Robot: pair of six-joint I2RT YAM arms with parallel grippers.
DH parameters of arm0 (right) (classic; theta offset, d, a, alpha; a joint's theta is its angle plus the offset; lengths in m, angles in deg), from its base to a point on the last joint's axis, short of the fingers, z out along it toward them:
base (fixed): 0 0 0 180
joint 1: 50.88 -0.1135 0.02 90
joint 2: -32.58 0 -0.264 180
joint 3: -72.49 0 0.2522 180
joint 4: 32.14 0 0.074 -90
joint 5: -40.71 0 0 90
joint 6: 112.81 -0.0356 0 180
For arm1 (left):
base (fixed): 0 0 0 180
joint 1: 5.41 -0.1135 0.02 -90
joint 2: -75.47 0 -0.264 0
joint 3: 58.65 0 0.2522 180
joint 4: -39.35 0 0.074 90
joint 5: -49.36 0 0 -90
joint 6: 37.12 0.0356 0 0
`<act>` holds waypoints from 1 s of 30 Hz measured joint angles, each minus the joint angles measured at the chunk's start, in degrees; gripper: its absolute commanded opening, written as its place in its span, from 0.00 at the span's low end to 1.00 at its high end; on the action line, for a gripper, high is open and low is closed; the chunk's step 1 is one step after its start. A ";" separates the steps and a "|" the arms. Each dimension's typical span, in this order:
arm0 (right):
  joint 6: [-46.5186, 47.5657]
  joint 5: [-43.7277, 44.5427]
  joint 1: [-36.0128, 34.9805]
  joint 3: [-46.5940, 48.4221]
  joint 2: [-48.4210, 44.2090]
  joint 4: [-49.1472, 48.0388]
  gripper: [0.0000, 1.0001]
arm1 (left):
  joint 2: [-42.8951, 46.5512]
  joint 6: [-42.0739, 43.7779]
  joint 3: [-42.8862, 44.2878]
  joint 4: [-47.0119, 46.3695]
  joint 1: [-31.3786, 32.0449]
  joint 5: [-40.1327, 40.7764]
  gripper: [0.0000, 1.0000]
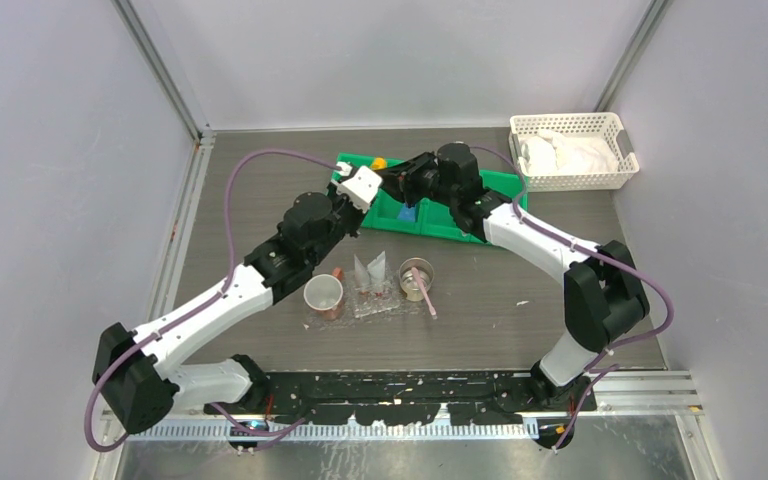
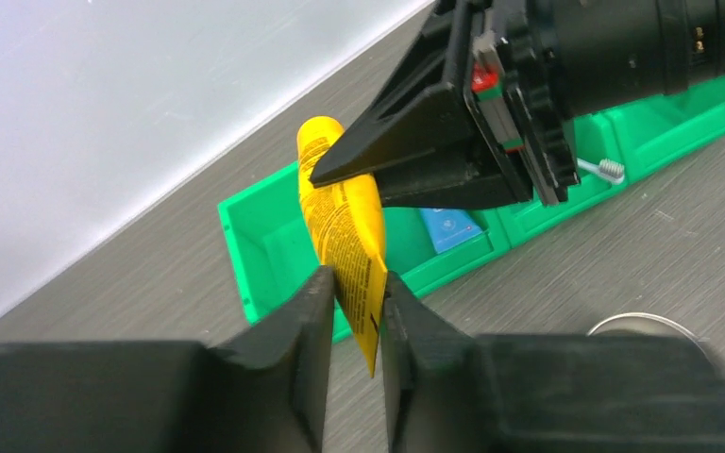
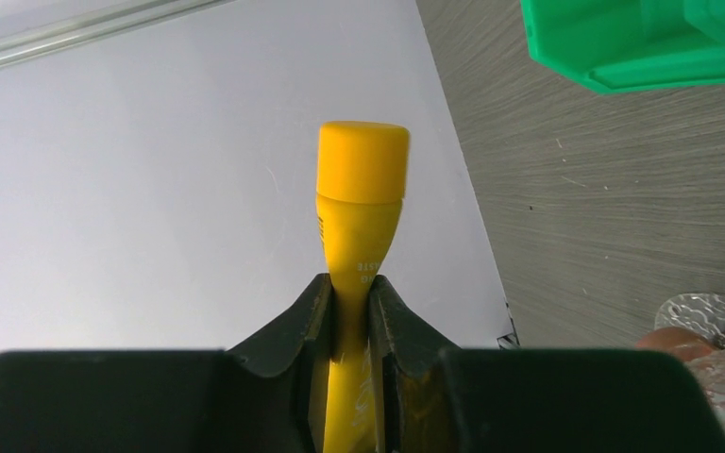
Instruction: Prepare toiletry sets of a toothbrush and toothpaste on the tray
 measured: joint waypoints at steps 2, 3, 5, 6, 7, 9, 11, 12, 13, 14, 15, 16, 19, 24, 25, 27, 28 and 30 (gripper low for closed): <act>0.15 -0.02 -0.07 -0.72 0.00 -0.28 0.15 | -0.59 0.63 0.39 0.26 -0.26 0.57 0.04; 0.11 0.11 -0.04 -0.87 0.00 -0.37 0.15 | -1.07 0.85 0.94 0.70 -0.44 0.59 0.04; -0.02 0.79 0.11 -1.01 0.00 -0.42 0.15 | -2.21 0.76 2.27 1.64 -0.61 0.61 0.01; -0.02 1.03 0.28 -1.03 0.00 -0.48 0.16 | -2.93 0.74 3.08 2.01 -0.63 0.57 0.01; -0.02 1.14 0.48 -1.05 0.00 -0.61 0.16 | -3.43 0.72 3.63 2.16 -0.74 0.44 0.01; -0.02 1.20 0.68 -1.11 0.00 -0.85 0.20 | -3.89 0.63 4.26 2.51 -0.96 -0.04 0.01; -0.04 1.14 0.68 -1.14 0.00 -1.01 0.33 | -3.89 0.48 4.57 3.15 -1.07 -0.42 0.01; -0.04 0.98 0.68 -1.14 0.00 -1.09 0.42 | -3.89 0.44 4.90 3.63 -1.14 -0.59 0.01; -0.17 0.83 0.68 -1.14 0.00 -1.18 0.50 | -3.89 0.28 5.46 4.44 -1.27 -0.87 0.01; 0.07 0.07 0.66 -1.14 0.00 -1.49 0.59 | -3.93 0.04 6.29 5.68 -1.38 -1.11 0.01; -0.02 -0.57 0.55 -1.14 0.00 -1.81 0.68 | -4.04 -0.31 7.15 6.62 -1.46 -1.36 0.01; 0.13 -1.44 0.26 -1.07 0.00 -2.25 0.85 | -4.28 -0.70 8.26 7.80 -1.62 -1.66 0.01; 1.33 -3.19 -0.20 -0.24 0.02 -2.43 0.99 | -4.52 -1.22 10.64 10.54 -1.70 -2.05 0.01; 7.85 -4.35 0.28 3.10 0.00 0.92 0.99 | -4.50 -2.43 16.46 18.78 -1.70 -2.03 0.01; 9.68 -4.26 0.57 3.72 -0.09 2.38 1.00 | -4.55 -2.69 18.03 20.79 -1.70 -2.01 0.01; 14.51 -3.93 1.22 4.74 -0.70 6.56 1.00 | -4.83 -3.69 23.65 26.95 -1.70 -1.49 0.01; 16.98 -3.63 1.53 5.20 -1.25 8.90 1.00 | -5.03 -4.15 26.21 29.53 -1.70 -1.29 0.01; 23.67 -1.70 1.90 6.78 -3.15 15.50 1.00 | -5.68 -5.88 33.16 36.35 -1.68 -0.76 0.01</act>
